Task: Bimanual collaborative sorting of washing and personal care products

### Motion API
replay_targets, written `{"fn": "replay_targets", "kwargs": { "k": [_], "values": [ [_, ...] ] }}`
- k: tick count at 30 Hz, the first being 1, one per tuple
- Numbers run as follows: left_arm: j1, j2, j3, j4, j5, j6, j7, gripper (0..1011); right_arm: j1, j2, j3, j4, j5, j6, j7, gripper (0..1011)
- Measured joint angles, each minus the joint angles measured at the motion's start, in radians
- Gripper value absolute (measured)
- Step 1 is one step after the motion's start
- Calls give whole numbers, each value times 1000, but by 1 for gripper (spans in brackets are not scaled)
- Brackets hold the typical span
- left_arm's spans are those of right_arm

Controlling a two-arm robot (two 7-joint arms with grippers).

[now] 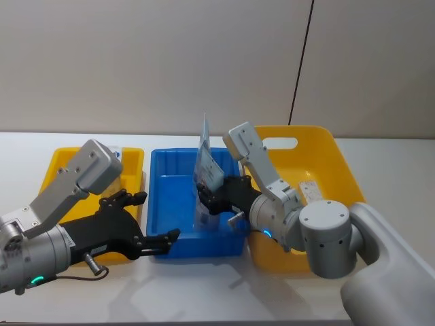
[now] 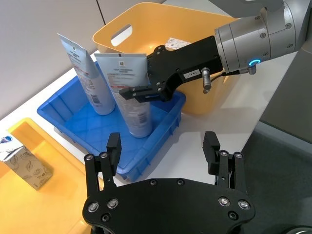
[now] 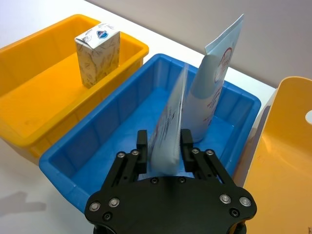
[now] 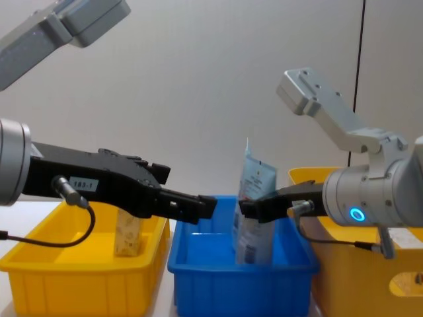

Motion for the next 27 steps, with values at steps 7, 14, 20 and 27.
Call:
{"fn": "replay_targets", "kwargs": {
  "k": [7,14,20,27],
  "values": [
    [0,0,0,0,0,0,0,1001,1,-1,-1,2,-1,-1,1,232],
    [0,0,0,0,0,0,0,1001,1,-1,-1,3,-2,-2,2,163],
    [0,0,0,0,0,0,0,1001,1,-1,-1,3,-3,-2,2,163],
    [0,0,0,0,0,0,0,1001,-6,2,6,-12,-1,-3,8,163]
  ]
}}
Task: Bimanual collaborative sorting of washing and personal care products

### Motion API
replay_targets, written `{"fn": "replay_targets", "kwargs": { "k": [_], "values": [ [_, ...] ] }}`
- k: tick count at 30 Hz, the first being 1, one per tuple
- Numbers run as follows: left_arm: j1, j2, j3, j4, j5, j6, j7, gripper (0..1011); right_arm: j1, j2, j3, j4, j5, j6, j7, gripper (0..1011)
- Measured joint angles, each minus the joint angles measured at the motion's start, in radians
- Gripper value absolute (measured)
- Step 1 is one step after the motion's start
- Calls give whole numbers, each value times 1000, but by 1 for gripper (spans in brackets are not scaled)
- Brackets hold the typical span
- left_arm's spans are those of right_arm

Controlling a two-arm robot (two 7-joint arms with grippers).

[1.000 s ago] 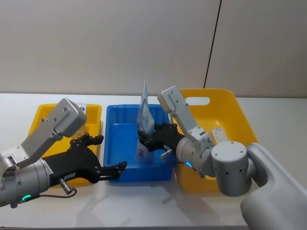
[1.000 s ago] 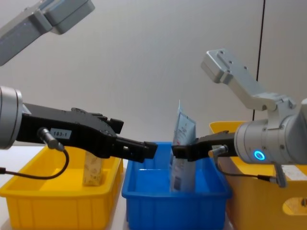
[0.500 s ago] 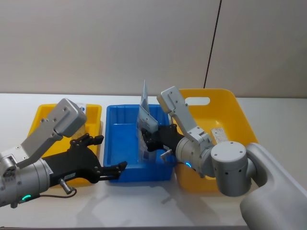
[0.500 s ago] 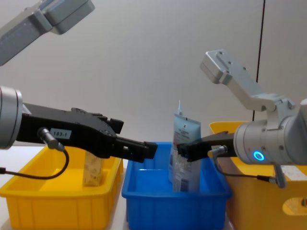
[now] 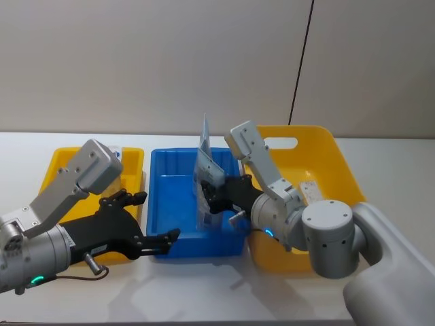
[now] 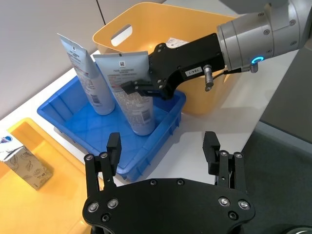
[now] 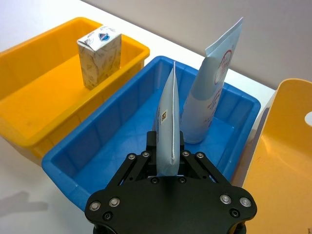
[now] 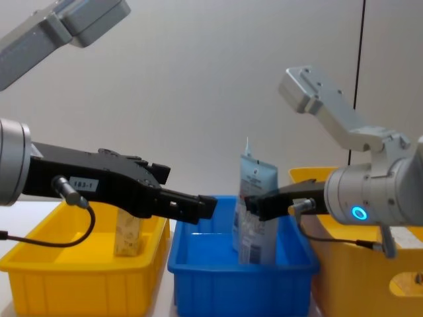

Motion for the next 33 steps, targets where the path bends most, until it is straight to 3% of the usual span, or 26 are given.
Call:
{"fn": "replay_targets", "kwargs": {
  "k": [19,33],
  "values": [
    [0,0,0,0,0,0,0,1001,-8,43,59,-105,71,-21,86,158],
    [0,0,0,0,0,0,0,1001,16,72,147,-184,156,-28,122,158]
  ]
}}
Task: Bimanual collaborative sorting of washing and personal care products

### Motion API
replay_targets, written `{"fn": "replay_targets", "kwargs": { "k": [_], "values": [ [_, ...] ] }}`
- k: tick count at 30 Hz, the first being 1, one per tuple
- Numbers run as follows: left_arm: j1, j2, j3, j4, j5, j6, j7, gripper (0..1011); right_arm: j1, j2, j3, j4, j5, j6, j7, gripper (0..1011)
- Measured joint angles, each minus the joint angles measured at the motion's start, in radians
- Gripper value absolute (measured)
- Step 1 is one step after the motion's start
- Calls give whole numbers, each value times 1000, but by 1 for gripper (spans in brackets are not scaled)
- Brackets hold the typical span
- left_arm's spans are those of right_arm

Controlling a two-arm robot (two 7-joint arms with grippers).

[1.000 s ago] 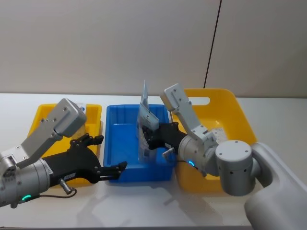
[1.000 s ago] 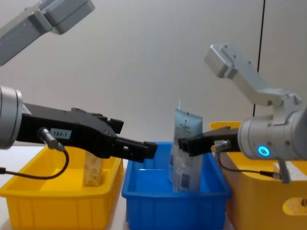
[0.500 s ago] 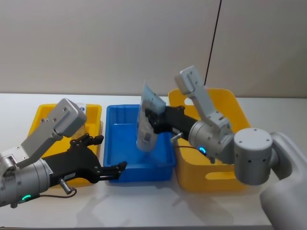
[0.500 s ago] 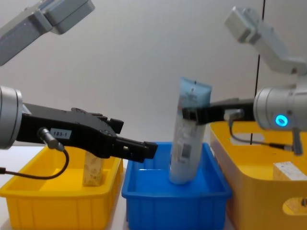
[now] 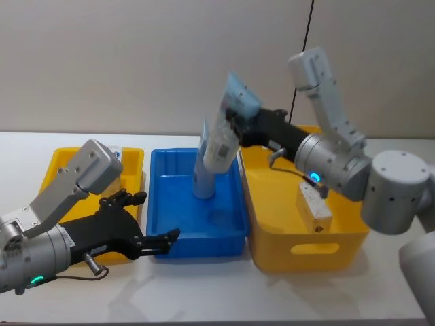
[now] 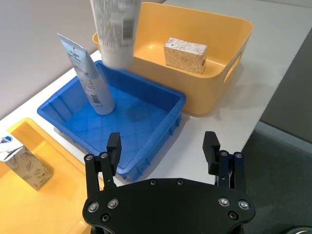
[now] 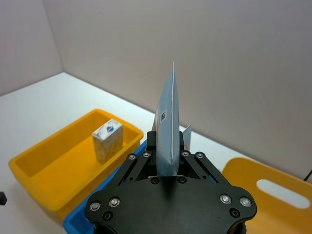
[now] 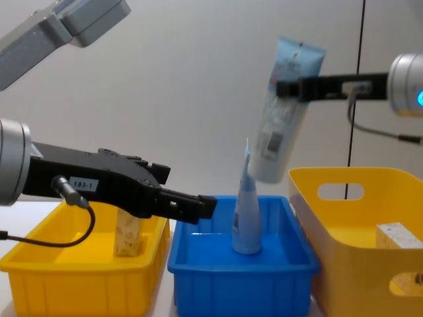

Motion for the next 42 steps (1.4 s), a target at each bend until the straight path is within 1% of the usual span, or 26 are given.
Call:
{"fn": "replay_targets", "kwargs": {
  "k": [2,5,7,8,13,15,17,23,24,29,32,37,42],
  "values": [
    [0,0,0,0,0,0,0,1001,2,4,9,-6,7,0,0,158],
    [0,0,0,0,0,0,0,1001,7,15,36,-22,20,0,-5,158],
    [0,0,0,0,0,0,0,1001,8,20,45,-29,23,0,-9,158],
    [0,0,0,0,0,0,0,1001,8,25,56,-36,26,0,-15,158],
    [0,0,0,0,0,0,0,1001,6,39,84,-54,32,5,-38,158],
    [0,0,0,0,0,0,0,1001,2,44,95,-61,34,8,-47,158],
    [0,0,0,0,0,0,0,1001,-7,56,113,-76,36,17,-62,158],
    [0,0,0,0,0,0,0,1002,-33,81,136,-105,43,51,-84,158],
    [0,0,0,0,0,0,0,1002,-33,81,136,-105,43,51,-84,158],
    [0,0,0,0,0,0,0,1002,-63,111,144,-130,54,93,-82,158],
    [0,0,0,0,0,0,0,1001,-73,123,143,-136,59,108,-75,158],
    [0,0,0,0,0,0,0,1002,-94,145,132,-144,67,134,-57,158],
    [0,0,0,0,0,0,0,1001,-103,158,121,-144,69,145,-47,158]
  ]
}}
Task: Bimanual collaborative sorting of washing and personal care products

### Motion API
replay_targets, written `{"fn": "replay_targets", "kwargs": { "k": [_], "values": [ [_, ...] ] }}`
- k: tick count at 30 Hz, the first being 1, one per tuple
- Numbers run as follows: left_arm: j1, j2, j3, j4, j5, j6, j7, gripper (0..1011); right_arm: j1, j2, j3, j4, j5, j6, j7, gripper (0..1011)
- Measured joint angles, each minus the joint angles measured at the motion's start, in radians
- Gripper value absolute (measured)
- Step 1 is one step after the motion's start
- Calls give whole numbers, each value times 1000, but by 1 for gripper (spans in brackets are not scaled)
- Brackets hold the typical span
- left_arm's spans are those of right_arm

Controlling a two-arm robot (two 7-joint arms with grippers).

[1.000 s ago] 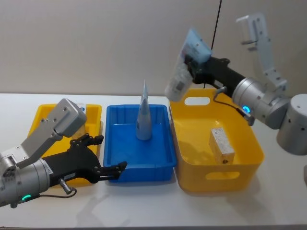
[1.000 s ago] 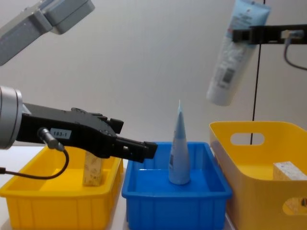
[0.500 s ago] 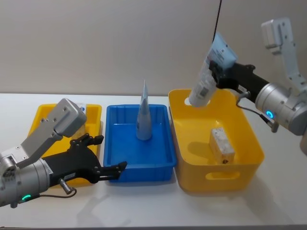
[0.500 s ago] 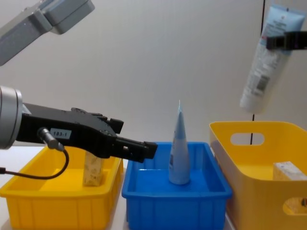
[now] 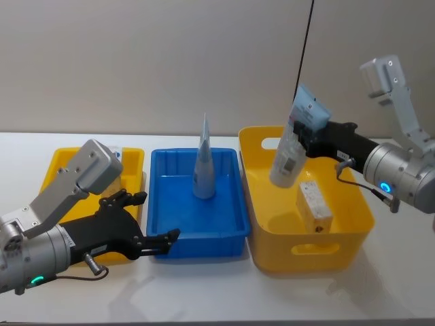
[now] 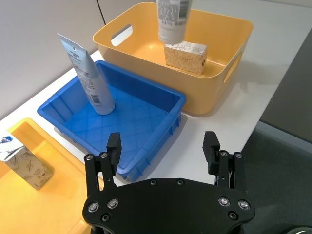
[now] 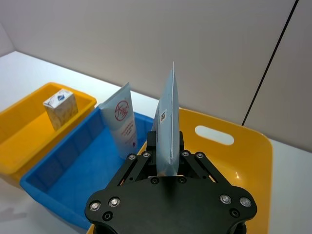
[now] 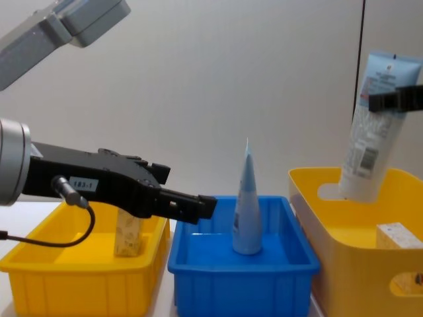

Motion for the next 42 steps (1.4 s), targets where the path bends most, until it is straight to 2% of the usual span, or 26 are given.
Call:
{"fn": "replay_targets", "kwargs": {
  "k": [16,18,21,22,23,25,26,27,28,33,34,42],
  "values": [
    [0,0,0,0,0,0,0,1001,0,14,-36,50,-14,-6,-5,167],
    [0,0,0,0,0,0,0,1001,1,15,-37,53,-15,-7,-6,206],
    [0,0,0,0,0,0,0,1001,2,16,-41,59,-17,-10,-7,325],
    [0,0,0,0,0,0,0,1001,2,16,-41,60,-18,-11,-7,325],
    [0,0,0,0,0,0,0,1001,3,16,-42,61,-18,-11,-8,389],
    [0,0,0,0,0,0,0,1001,3,16,-43,63,-19,-12,-8,433],
    [0,0,0,0,0,0,0,1001,3,17,-44,64,-19,-12,-8,500],
    [0,0,0,0,0,0,0,1001,3,17,-44,65,-20,-13,-9,500],
    [0,0,0,0,0,0,0,1001,3,17,-45,66,-20,-13,-9,561],
    [0,0,0,0,0,0,0,1001,4,17,-47,69,-22,-14,-10,703],
    [0,0,0,0,0,0,0,1002,4,17,-47,70,-22,-15,-10,762],
    [0,0,0,0,0,0,0,1001,4,18,-49,73,-23,-16,-11,957]
  ]
}}
